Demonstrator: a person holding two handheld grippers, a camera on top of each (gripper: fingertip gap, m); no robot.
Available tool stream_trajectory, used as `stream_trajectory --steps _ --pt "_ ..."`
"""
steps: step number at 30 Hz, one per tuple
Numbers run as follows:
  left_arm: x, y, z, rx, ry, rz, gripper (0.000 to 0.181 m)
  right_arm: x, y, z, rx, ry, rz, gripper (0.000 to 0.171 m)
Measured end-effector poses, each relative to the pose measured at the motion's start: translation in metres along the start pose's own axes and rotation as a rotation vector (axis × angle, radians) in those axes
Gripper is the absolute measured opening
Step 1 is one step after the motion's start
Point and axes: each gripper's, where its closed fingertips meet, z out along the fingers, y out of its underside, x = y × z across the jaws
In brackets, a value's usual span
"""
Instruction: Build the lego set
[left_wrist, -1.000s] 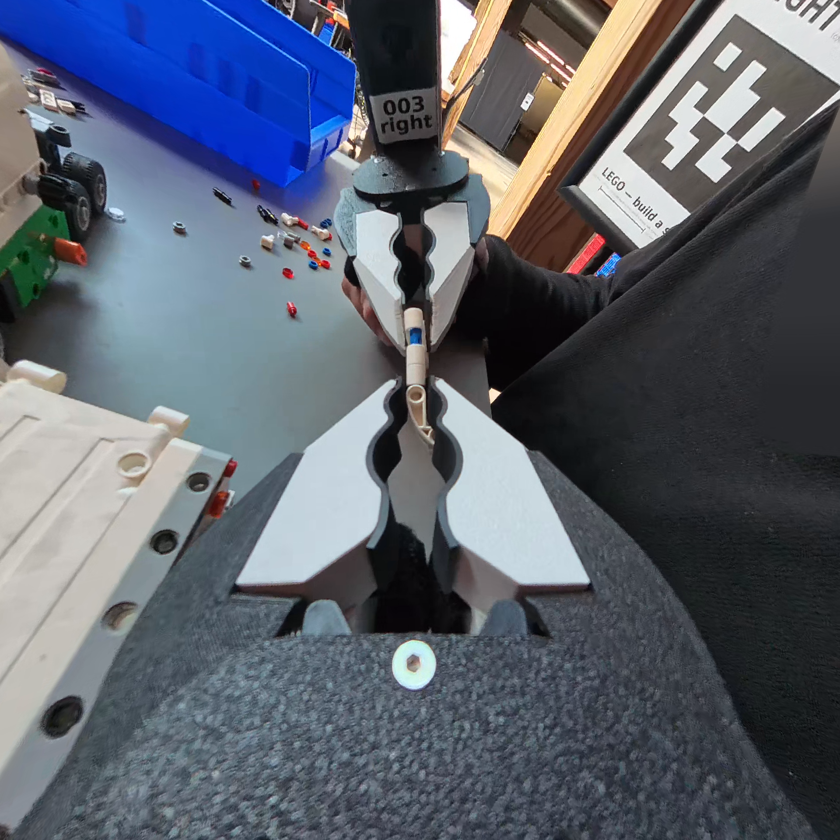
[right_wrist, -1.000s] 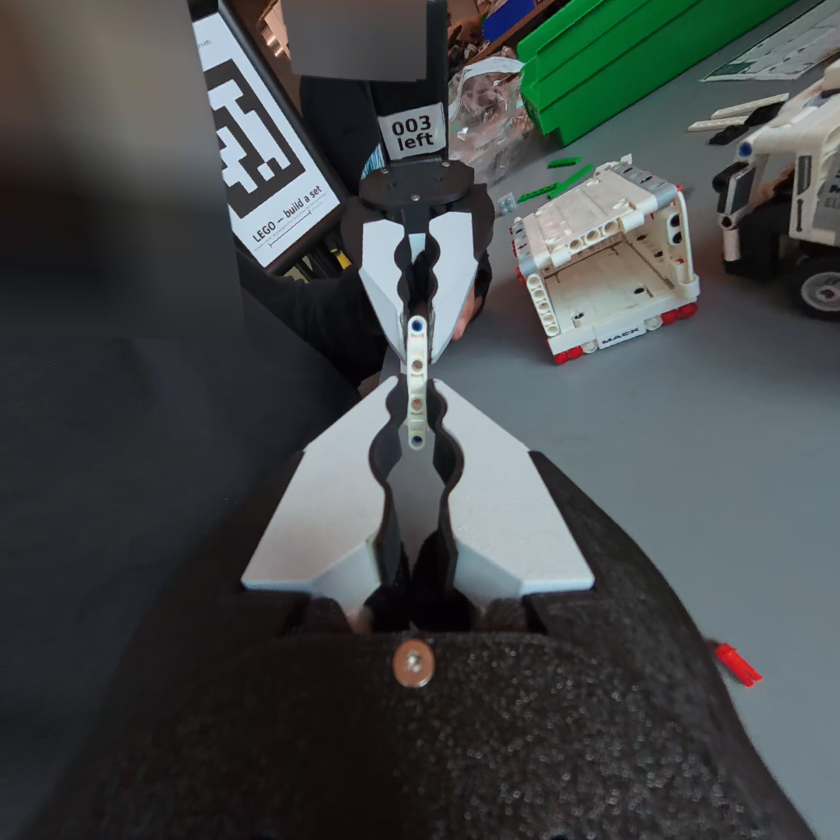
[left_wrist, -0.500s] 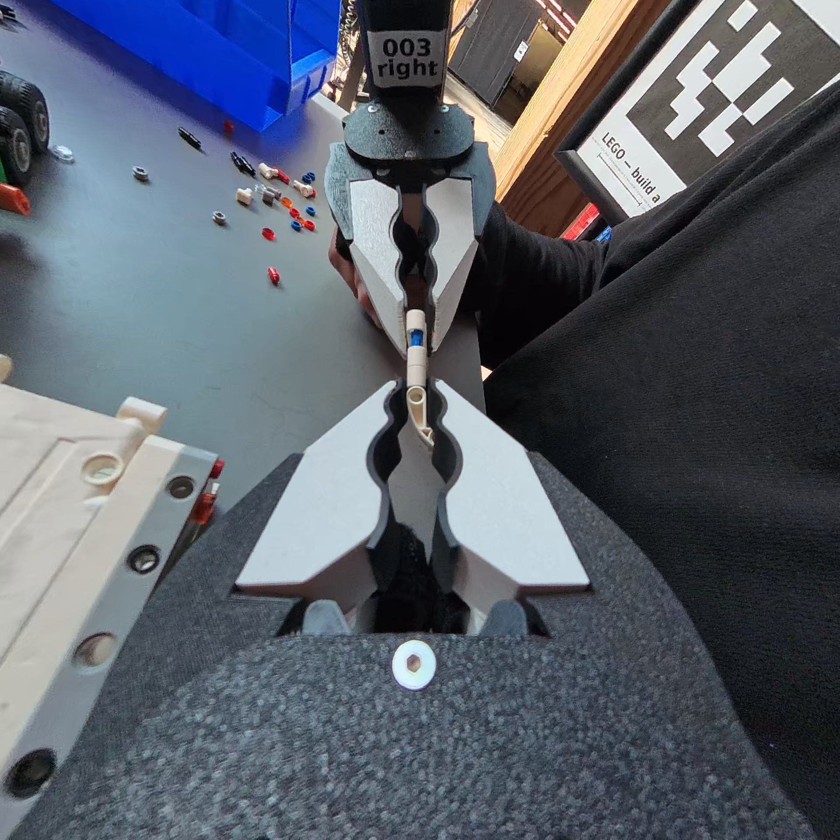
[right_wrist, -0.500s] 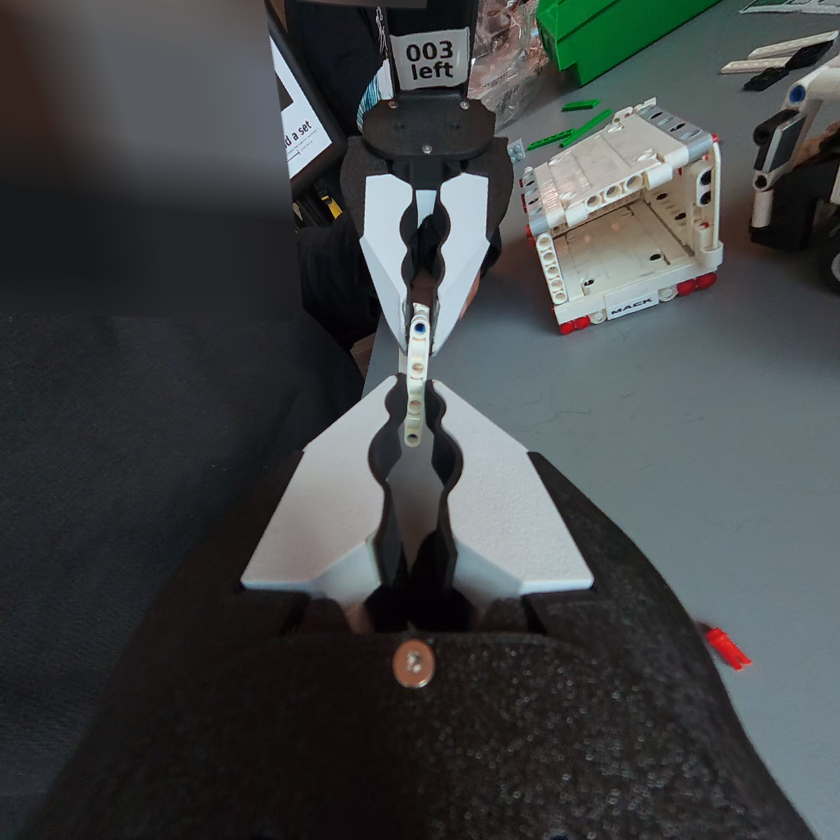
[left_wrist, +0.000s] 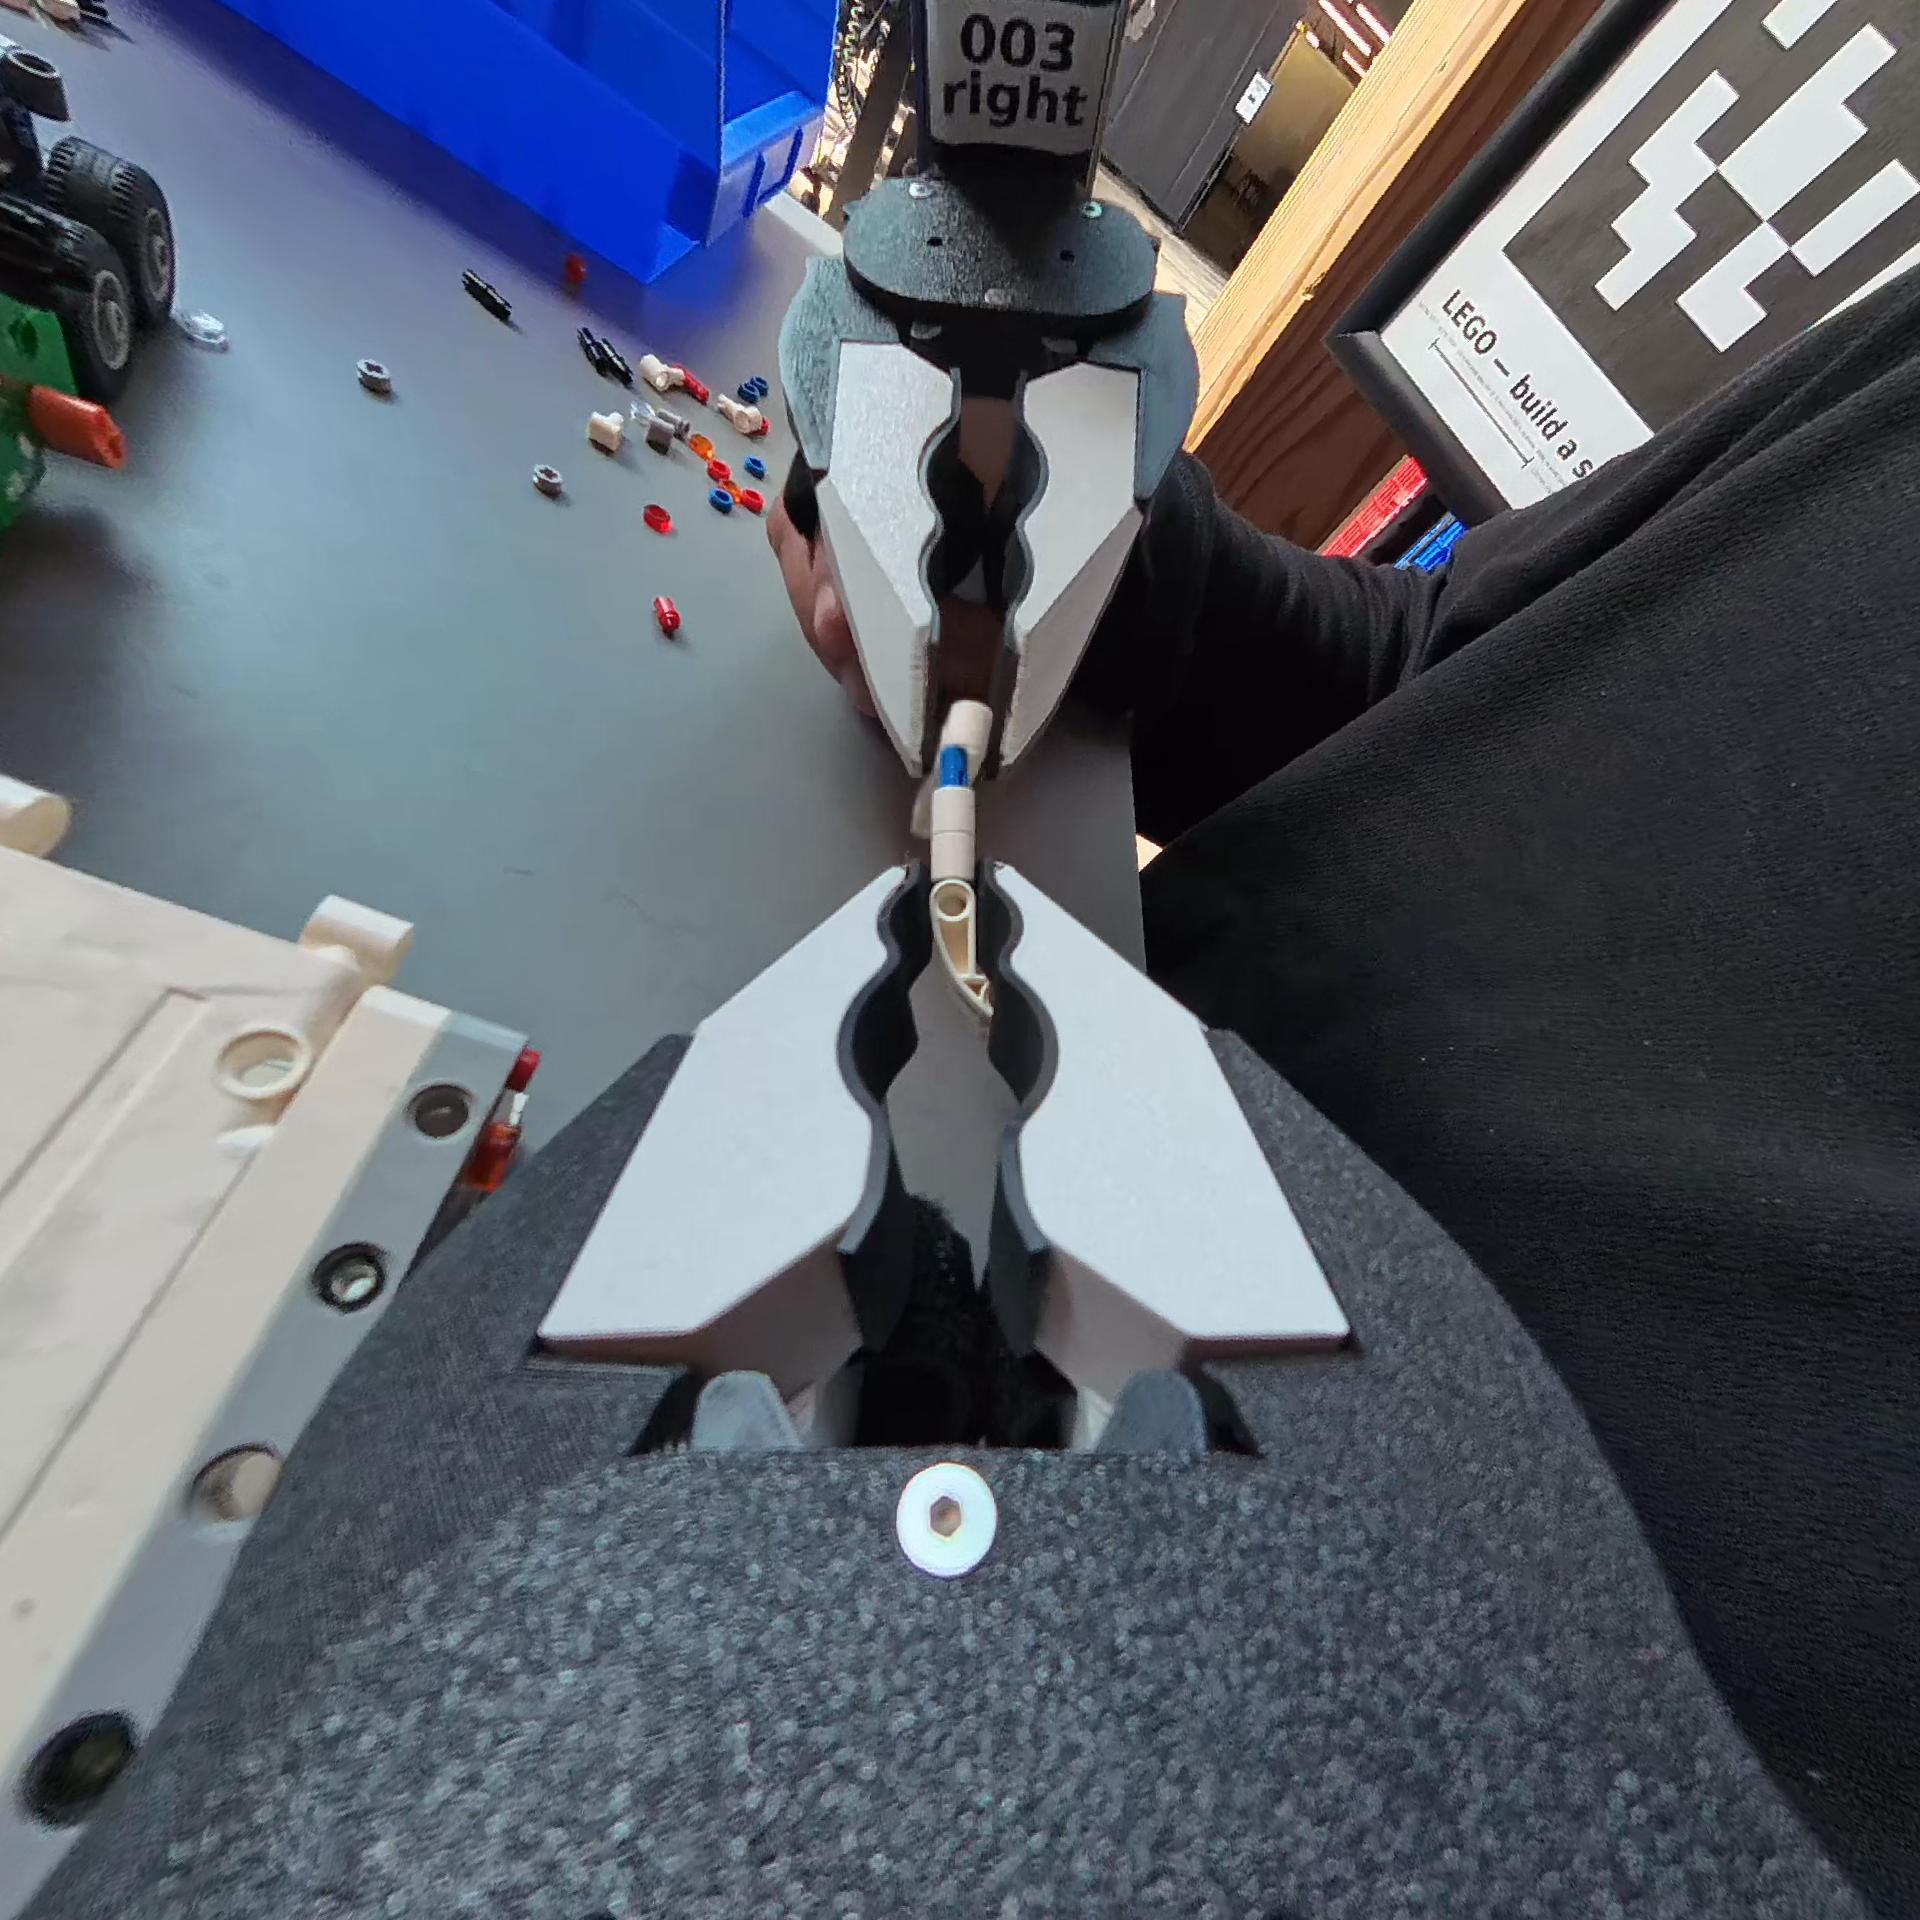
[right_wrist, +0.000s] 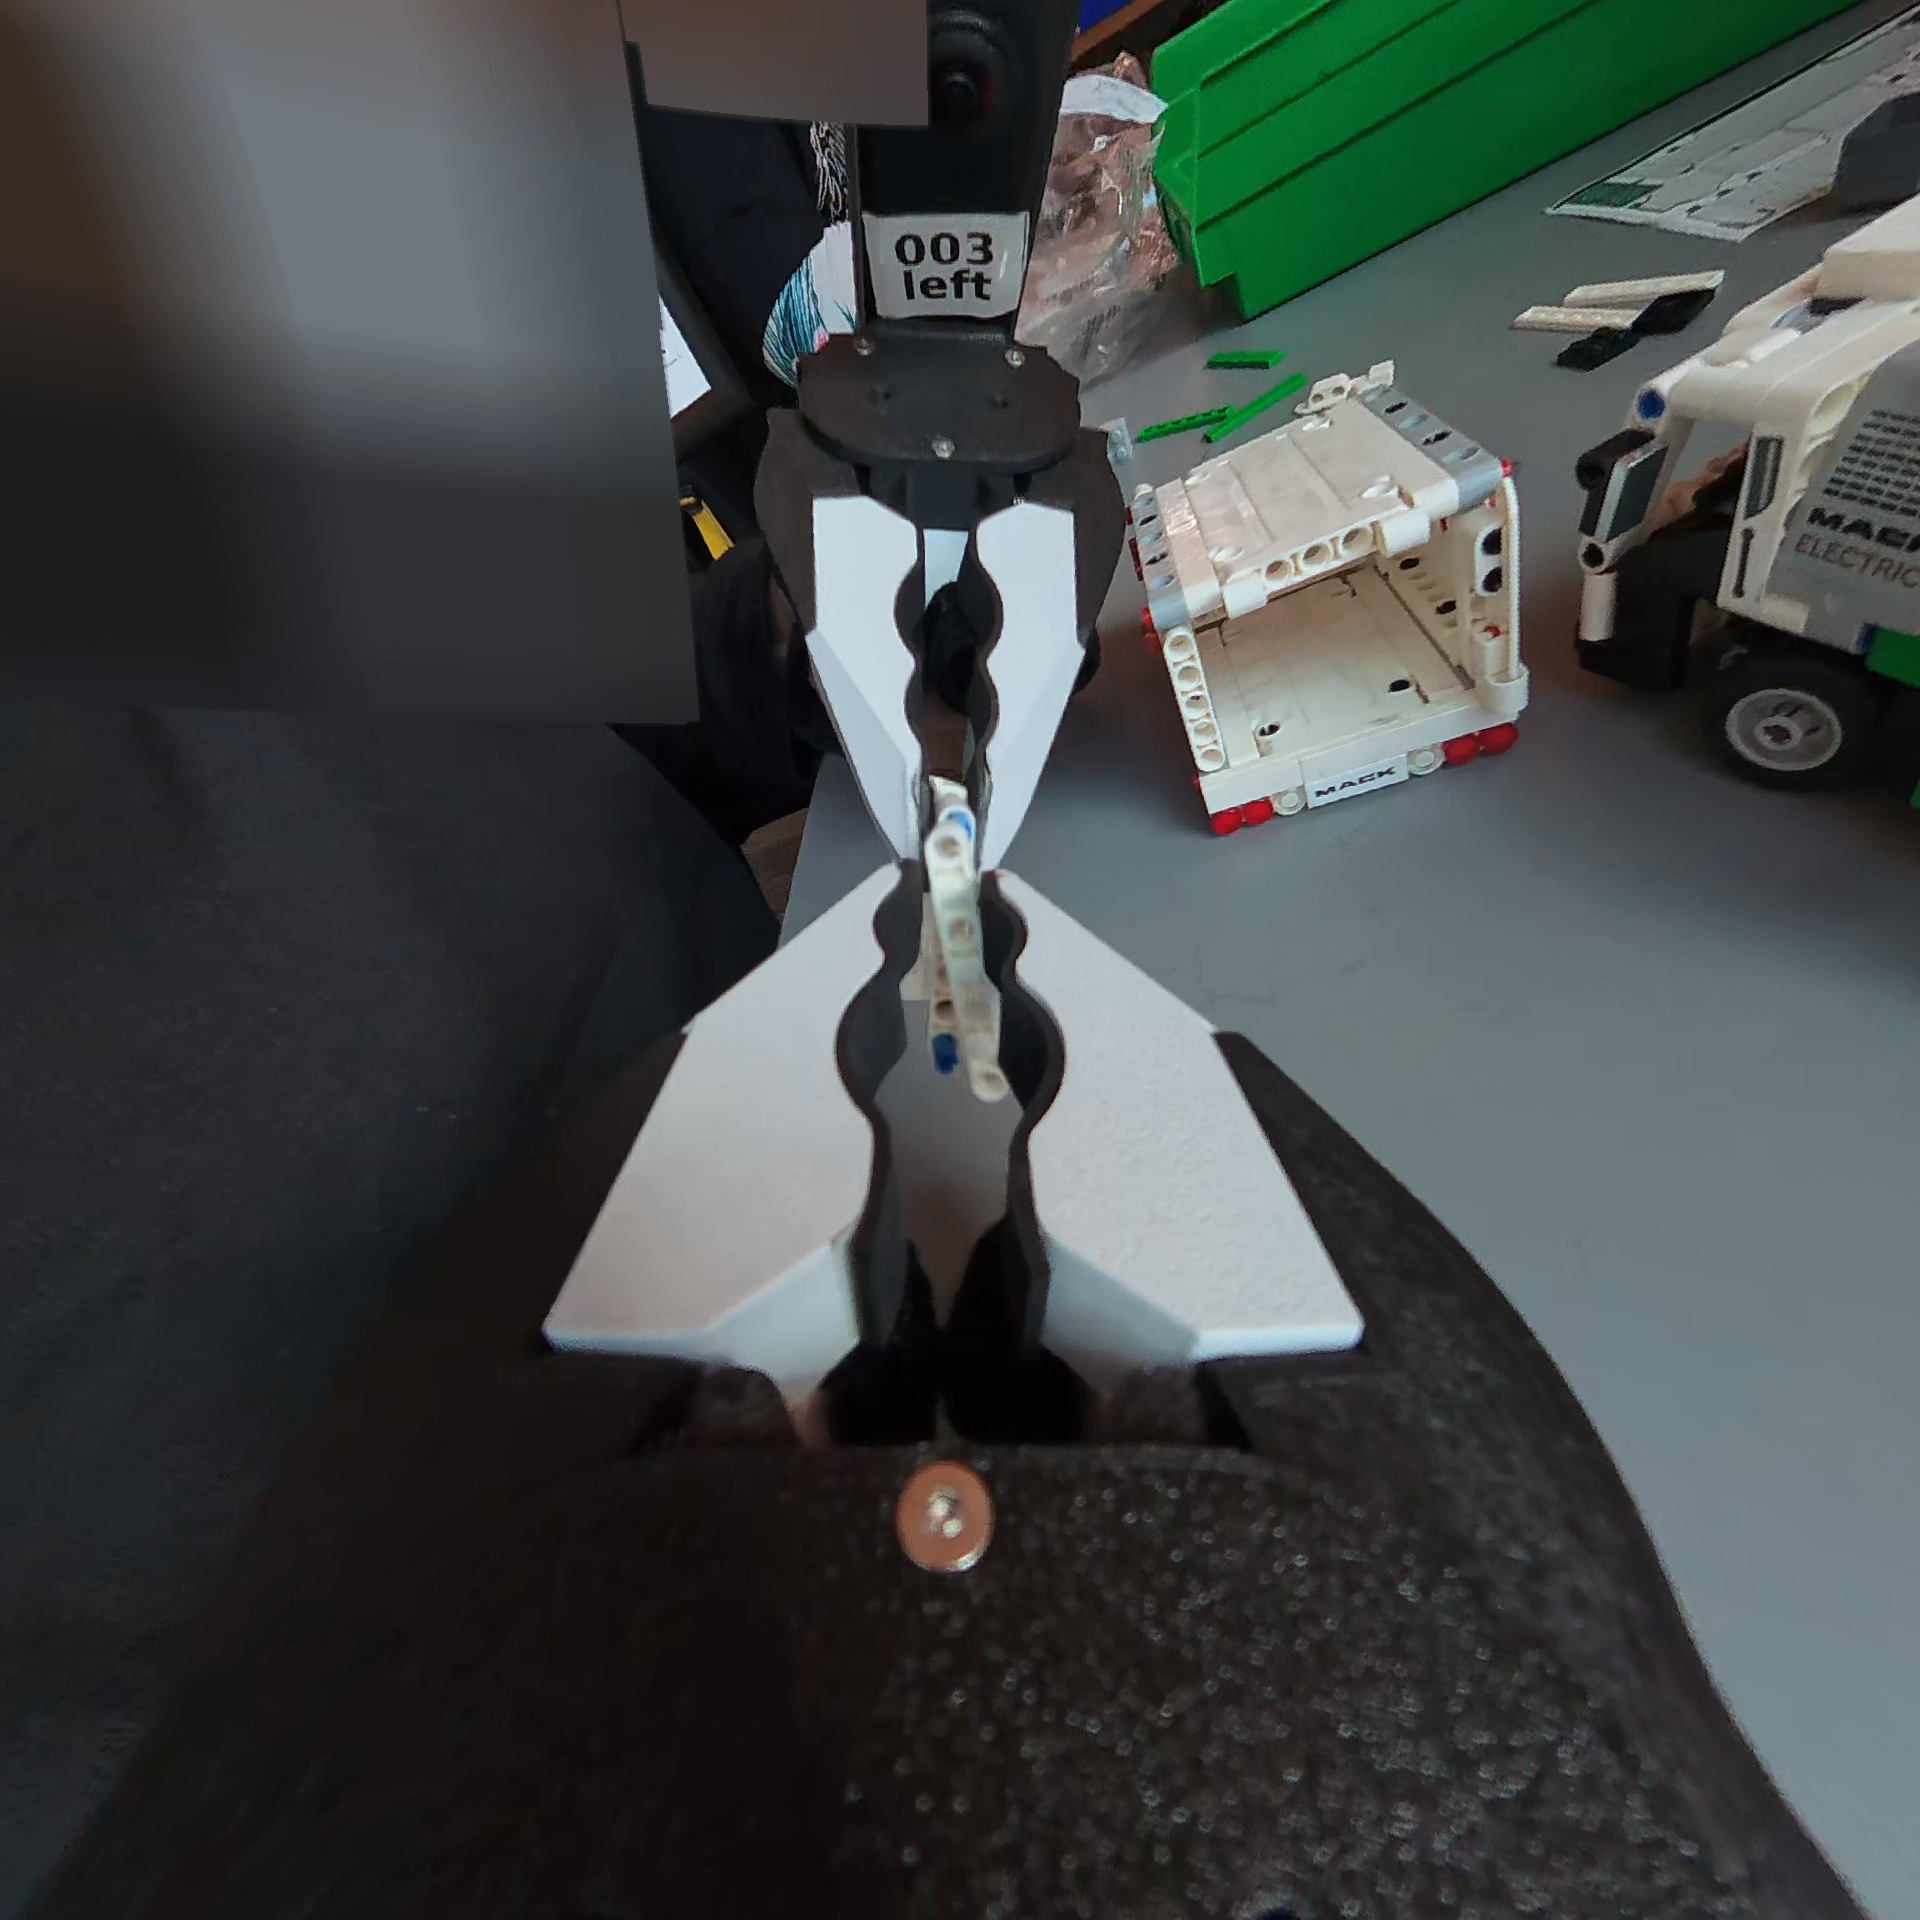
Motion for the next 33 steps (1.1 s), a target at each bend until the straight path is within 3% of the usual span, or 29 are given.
stream_trajectory --steps 5,10,15,24,33 --pt "-0.001 0.000 0.000 0.000 -0.005 -0.001 0.005 -0.001 -0.002 0.000 -0.003 0.012 -0.023 0.005" --pt "0.000 0.000 -0.002 0.006 -0.013 0.012 0.005 0.003 -0.005 -0.019 -0.003 0.063 -0.034 0.017" --pt "0.000 0.005 -0.001 -0.021 -0.030 0.029 0.005 0.014 0.035 -0.045 -0.250 0.269 -0.095 0.027" --pt "0.000 0.006 0.000 -0.028 -0.034 0.028 0.005 0.029 0.065 -0.075 -0.341 0.581 0.092 0.028" --pt "0.004 0.007 0.000 -0.029 -0.020 0.047 0.005 0.041 0.063 -0.042 -0.349 0.511 0.100 0.033"
